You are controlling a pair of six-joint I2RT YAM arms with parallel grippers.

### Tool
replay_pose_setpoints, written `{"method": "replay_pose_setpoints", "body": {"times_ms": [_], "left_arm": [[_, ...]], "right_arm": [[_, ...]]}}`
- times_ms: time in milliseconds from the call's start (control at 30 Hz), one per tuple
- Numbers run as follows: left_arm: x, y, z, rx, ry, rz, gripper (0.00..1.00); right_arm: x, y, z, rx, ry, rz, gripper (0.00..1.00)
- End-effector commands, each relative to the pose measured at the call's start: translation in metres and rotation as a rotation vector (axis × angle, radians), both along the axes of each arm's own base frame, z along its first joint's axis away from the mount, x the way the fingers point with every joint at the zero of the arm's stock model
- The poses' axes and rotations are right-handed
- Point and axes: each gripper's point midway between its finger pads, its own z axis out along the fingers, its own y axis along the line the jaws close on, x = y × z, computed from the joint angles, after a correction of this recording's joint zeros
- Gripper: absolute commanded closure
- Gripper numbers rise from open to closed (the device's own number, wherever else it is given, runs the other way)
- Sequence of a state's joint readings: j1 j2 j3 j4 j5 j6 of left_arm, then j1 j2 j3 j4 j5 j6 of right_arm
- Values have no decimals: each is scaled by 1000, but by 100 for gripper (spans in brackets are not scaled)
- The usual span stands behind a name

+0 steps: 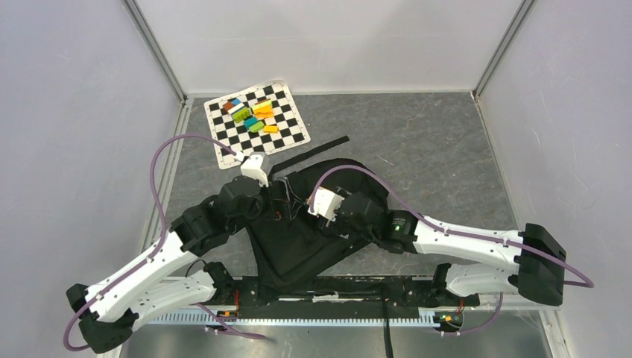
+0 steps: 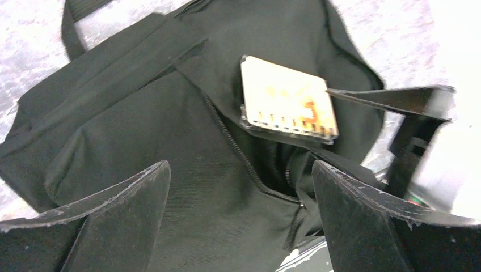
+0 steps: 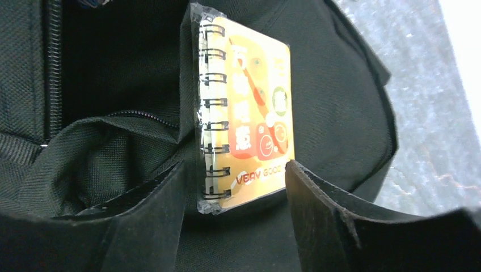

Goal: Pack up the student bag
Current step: Pick up the stationery from the student bag, then place the stationery in the student bag.

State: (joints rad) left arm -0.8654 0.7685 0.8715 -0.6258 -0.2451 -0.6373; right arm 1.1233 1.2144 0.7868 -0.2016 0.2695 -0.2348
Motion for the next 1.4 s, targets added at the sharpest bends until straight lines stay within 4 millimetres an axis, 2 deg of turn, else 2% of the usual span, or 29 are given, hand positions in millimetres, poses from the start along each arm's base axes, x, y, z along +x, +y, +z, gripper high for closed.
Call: {"method": "replay_pose_setpoints", "body": {"times_ms": [0, 133, 233, 300, 367, 467, 600, 700, 767, 900, 967, 1133, 1267, 1367], "left_arm": [[11, 15, -8, 58, 47, 134, 0], [17, 25, -15, 100, 55, 203, 1], [20, 17, -13, 82, 46, 187, 2], [22, 11, -13, 76, 44, 169, 2], [25, 10, -17, 101, 47, 164, 2], [27, 11, -23, 146, 57, 164, 6], [27, 12, -30, 169, 67, 163, 21], [25, 11, -33, 162, 66, 155, 34], [24, 8, -36, 149, 68, 139, 41], [21, 7, -42, 146, 79, 122, 52], [20, 7, -44, 149, 83, 120, 57], [19, 6, -43, 142, 81, 110, 78], [17, 5, -41, 132, 72, 96, 93], [16, 5, -39, 129, 66, 87, 98]], "right_arm": [[17, -5, 36, 49, -188, -126, 40], [22, -18, 50, 49, -228, -211, 71], [25, -29, 64, 77, -241, -282, 93], [27, -33, 81, 131, -229, -326, 100], [30, -33, 98, 212, -181, -363, 100], [30, -20, 119, 400, -25, -362, 100], [21, 3, 131, 625, 224, -337, 100], [9, 22, 125, 751, 414, -320, 100], [-6, 38, 121, 815, 538, -261, 100], [-24, 56, 114, 927, 689, -190, 100], [-27, 59, 106, 938, 732, -195, 100], [-35, 61, 87, 952, 821, -227, 100], [-41, 57, 84, 1000, 889, -258, 100], [-44, 53, 88, 1044, 926, -277, 100]]}}
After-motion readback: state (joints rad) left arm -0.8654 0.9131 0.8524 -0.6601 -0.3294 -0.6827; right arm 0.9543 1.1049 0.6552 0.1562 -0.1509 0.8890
